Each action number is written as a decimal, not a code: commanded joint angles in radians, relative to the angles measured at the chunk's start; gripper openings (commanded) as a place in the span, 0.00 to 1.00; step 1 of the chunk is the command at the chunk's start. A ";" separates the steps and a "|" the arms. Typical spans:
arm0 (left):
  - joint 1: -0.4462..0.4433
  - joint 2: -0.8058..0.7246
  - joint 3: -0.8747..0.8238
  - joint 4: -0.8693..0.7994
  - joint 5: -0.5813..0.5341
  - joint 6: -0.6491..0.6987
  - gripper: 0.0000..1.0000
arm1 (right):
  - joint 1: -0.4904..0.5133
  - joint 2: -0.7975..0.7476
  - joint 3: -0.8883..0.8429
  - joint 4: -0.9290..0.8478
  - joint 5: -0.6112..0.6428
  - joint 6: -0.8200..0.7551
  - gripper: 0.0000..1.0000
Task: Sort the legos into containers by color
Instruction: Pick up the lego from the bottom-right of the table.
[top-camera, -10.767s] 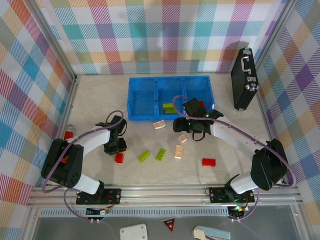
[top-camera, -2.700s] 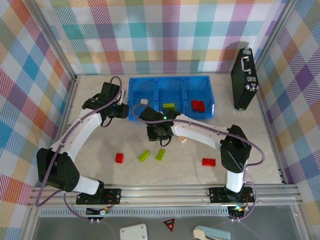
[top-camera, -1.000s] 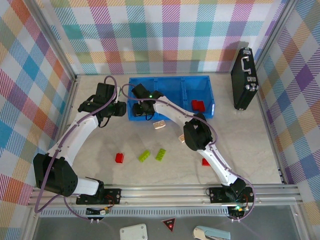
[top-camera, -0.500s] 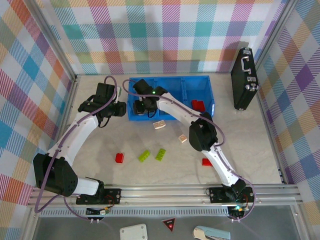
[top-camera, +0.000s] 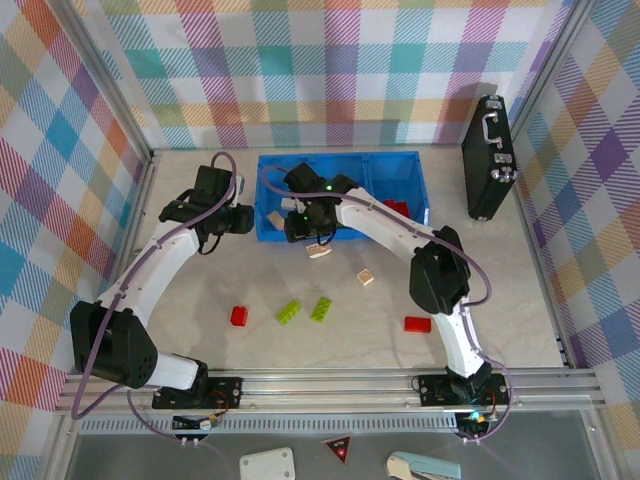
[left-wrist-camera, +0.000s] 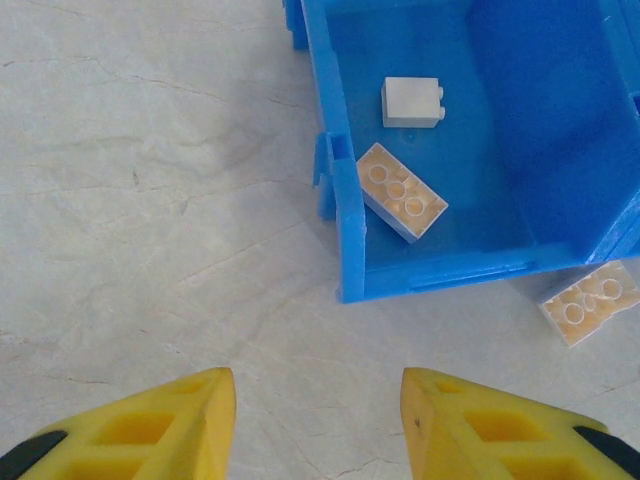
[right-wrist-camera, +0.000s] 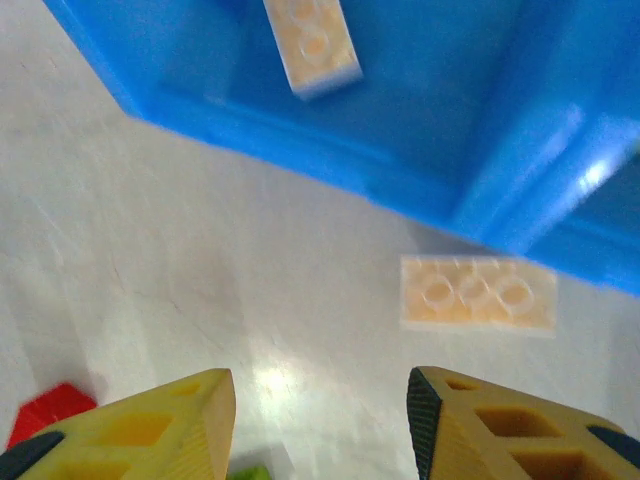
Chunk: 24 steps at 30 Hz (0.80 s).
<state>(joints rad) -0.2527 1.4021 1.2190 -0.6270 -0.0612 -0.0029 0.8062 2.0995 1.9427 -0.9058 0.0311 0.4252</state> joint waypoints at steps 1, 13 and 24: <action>0.012 0.015 0.022 -0.017 0.015 0.013 0.48 | 0.008 -0.097 -0.091 -0.022 0.015 0.005 0.50; 0.012 0.029 0.032 -0.026 0.022 0.012 0.48 | 0.007 -0.347 -0.508 0.007 0.090 0.096 0.51; 0.012 0.034 0.036 -0.031 0.039 0.009 0.48 | -0.013 -0.511 -0.805 -0.009 0.133 0.197 0.53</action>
<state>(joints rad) -0.2527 1.4315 1.2217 -0.6289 -0.0425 -0.0029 0.8028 1.6367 1.1816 -0.8963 0.1455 0.5674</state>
